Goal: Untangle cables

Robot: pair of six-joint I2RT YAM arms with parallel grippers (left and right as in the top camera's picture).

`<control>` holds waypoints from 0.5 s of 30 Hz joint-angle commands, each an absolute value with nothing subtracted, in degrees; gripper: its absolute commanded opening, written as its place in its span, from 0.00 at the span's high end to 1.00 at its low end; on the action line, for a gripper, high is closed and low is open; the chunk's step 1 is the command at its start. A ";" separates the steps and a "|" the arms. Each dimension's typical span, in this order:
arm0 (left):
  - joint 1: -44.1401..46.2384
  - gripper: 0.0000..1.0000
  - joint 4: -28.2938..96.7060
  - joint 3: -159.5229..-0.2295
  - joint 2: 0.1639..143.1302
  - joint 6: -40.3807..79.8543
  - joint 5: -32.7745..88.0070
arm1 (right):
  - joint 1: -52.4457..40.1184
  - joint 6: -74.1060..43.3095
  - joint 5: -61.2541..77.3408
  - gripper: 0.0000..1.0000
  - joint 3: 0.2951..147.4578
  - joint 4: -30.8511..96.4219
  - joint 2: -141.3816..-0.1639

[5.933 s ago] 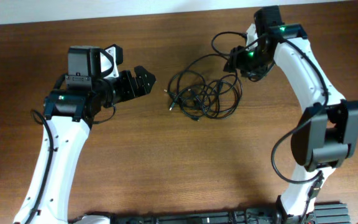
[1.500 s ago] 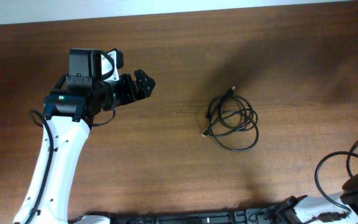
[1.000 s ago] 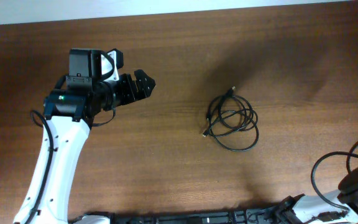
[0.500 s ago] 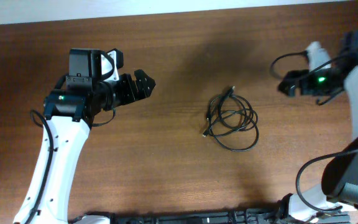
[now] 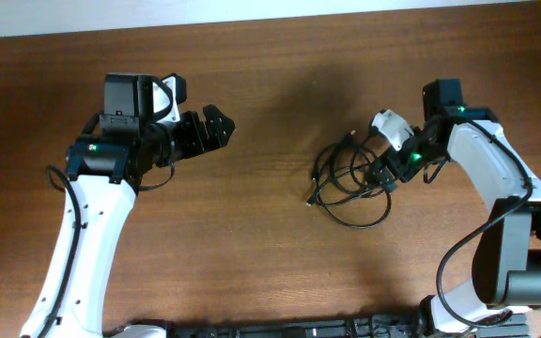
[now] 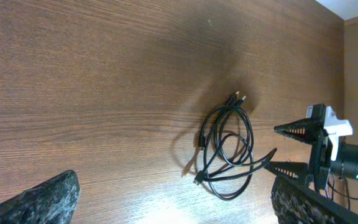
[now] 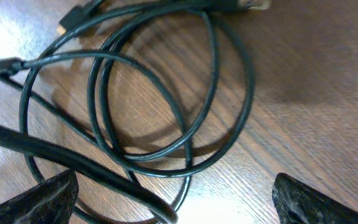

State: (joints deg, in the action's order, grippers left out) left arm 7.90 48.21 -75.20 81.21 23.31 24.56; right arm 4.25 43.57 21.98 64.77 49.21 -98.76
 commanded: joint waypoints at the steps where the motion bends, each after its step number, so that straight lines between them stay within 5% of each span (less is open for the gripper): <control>1: 7.60 0.01 48.12 -75.42 80.66 22.20 24.14 | 3.75 46.35 22.50 0.07 63.72 49.23 -98.91; 5: 7.60 0.01 48.12 -75.42 80.66 22.20 24.14 | 3.70 50.52 29.45 0.42 62.96 49.25 -98.91; 6: 7.60 0.01 48.10 -75.42 80.66 22.20 24.14 | 3.70 51.57 30.83 0.62 62.76 49.23 -98.96; 7: 7.60 0.01 48.12 -75.42 80.66 22.20 24.14 | 3.70 52.07 31.59 0.96 62.65 49.19 -98.96; 15: 7.60 0.01 48.10 -75.42 80.66 22.20 24.14 | 3.75 51.55 32.60 0.96 66.00 51.83 -97.38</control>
State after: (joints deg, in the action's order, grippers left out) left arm 7.90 48.21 -75.20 81.21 23.31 24.56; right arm 4.23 51.22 30.81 63.31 49.78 -98.76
